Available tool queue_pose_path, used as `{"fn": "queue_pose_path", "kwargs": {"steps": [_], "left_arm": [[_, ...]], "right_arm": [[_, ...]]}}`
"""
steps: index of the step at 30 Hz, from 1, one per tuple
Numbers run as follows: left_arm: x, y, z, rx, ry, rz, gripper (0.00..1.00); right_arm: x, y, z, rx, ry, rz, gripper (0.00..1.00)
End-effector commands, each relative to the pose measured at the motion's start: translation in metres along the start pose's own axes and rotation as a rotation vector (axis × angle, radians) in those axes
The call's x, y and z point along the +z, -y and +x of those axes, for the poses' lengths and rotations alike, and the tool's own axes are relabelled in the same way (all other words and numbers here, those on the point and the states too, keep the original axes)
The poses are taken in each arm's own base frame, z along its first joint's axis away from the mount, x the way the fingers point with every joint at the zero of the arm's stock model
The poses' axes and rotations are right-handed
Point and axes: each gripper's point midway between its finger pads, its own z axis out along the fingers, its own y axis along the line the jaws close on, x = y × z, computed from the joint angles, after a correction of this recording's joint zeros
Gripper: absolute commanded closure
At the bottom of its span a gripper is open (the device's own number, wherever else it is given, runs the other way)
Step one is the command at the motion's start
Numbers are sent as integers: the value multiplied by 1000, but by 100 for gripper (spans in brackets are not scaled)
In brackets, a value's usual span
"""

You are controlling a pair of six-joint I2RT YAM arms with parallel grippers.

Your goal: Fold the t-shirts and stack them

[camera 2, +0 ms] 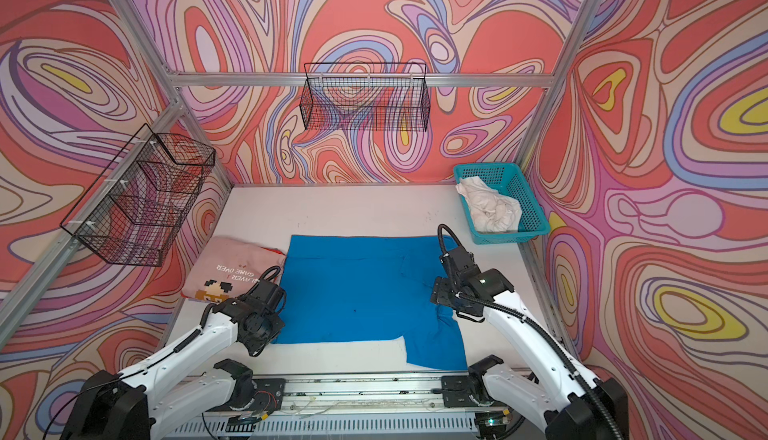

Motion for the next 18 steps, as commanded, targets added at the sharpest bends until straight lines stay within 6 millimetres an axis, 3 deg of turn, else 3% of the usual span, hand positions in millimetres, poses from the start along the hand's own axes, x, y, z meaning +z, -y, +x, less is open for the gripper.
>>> {"fn": "queue_pose_path", "kwargs": {"steps": [1, 6, 12, 18], "left_arm": [[11, -22, 23, 5, -91, -86, 86], [8, -17, 20, 4, -87, -72, 100], [-14, 3, 8, 14, -55, -10, 100], [-42, 28, -10, 20, -6, 62, 100]], "right_arm": [[0, 4, 7, 7, -11, 8, 12], [-1, 4, 9, -4, -20, 7, 12], [-8, -4, 20, -99, -58, 24, 13], [-9, -13, 59, -275, -169, 50, 15]]}}
